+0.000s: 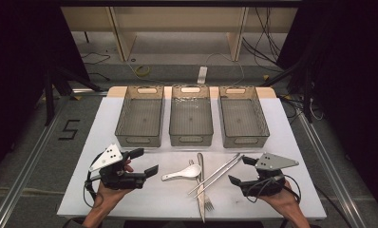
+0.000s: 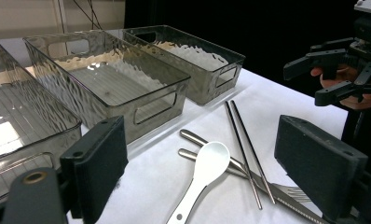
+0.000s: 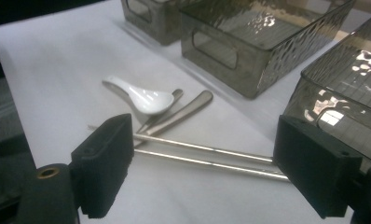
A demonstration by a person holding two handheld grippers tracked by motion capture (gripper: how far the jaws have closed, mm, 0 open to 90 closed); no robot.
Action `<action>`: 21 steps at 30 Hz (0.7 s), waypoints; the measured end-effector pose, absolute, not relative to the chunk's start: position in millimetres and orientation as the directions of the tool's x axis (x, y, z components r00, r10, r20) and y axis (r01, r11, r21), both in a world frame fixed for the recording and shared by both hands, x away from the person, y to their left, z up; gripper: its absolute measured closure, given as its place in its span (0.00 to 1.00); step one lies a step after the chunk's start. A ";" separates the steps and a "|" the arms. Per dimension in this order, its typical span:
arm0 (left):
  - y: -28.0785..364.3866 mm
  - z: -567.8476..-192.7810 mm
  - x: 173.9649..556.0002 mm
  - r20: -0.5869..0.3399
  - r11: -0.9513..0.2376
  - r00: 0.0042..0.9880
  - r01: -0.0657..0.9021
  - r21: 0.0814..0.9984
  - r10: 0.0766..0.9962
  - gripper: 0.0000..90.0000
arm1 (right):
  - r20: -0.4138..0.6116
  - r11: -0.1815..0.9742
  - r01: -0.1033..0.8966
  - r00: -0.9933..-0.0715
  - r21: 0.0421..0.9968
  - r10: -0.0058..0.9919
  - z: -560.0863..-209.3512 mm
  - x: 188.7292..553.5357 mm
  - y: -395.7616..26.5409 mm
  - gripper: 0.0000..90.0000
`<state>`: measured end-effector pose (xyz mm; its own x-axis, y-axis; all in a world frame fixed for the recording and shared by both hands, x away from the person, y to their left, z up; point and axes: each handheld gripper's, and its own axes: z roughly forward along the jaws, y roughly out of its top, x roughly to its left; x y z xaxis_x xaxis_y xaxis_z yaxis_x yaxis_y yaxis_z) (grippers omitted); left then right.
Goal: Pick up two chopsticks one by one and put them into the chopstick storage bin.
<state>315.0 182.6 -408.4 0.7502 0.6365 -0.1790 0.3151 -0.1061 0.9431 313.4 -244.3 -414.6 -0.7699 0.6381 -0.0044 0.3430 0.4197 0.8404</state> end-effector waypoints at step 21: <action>182.0 -408.6 317.4 -0.177 -0.111 0.753 0.315 0.943 0.633 0.18 | -0.147 0.848 0.191 -0.943 0.494 0.298 -429.2 367.9 -199.6 0.39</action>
<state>317.4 182.0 -408.6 0.7532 0.6335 -0.1773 0.3150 -0.1106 0.9426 367.9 -199.6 -429.2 -0.9431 0.2983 -0.1468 0.1914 0.8481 0.4940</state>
